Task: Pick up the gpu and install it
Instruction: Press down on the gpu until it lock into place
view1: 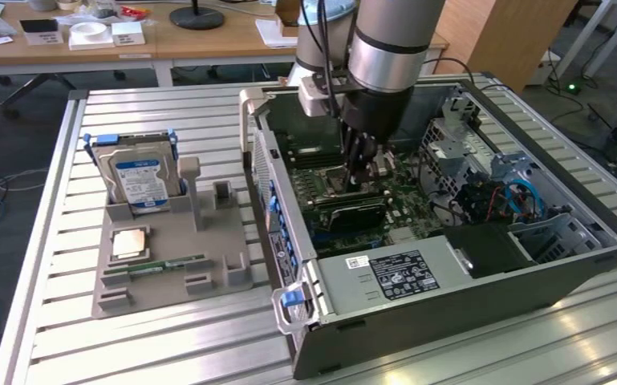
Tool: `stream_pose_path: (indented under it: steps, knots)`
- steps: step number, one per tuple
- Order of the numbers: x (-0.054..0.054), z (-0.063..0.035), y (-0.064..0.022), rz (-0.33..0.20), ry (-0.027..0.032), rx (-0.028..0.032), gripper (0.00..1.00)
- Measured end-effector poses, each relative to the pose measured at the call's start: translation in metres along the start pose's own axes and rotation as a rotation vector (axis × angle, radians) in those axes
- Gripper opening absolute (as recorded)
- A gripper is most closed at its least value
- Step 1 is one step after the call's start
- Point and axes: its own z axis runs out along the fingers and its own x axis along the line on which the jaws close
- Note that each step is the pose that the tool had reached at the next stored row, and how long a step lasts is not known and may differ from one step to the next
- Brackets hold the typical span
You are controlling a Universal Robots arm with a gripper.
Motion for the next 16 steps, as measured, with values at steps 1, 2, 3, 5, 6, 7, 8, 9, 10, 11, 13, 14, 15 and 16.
stream_pose_path:
  steps: [1, 2, 3, 5, 6, 7, 8, 9, 10, 11, 13, 14, 15, 16]
  knots:
    - [0.0, -0.003, 0.0, 0.0, 0.0001, 0.0, 0.11]
    - [0.0, -0.0059, -0.0001, 0.0, 0.0001, 0.0, 0.11]
    - [0.0, -0.0088, -0.0001, 0.0, 0.0002, 0.0, 0.11]
    - [0.0, -0.0151, -0.0002, 0.0, 0.0002, -0.0001, 0.11]
    - [0.0, -0.0179, -0.0002, 0.0, 0.0002, 0.0, 0.11]
    - [0.0, -0.0207, -0.0002, 0.0, 0.0002, 0.0, 0.11]
    - [0.0, -0.0231, -0.0002, 0.0, 0.0001, 0.0, 0.11]
    - [0.0, -0.0251, -0.0003, 0.0, 0.0002, 0.0, 0.11]
    - [0.0, -0.0261, -0.0003, 0.0, 0.0003, 0.0, 0.11]
    - [0.0, -0.0261, -0.0003, 0.0, 0.0001, 0.0001, 0.11]
    - [0.0, -0.0262, -0.0003, 0.0, 0.0002, 0.0, 0.11]
    - [0.0, -0.0262, -0.0003, 0.0, 0.0002, 0.0, 0.11]
    - [0.0, -0.0262, -0.0003, 0.0, 0.0002, 0.0, 0.11]
    - [0.0, -0.0262, -0.0003, 0.0, 0.0002, 0.0, 0.11]
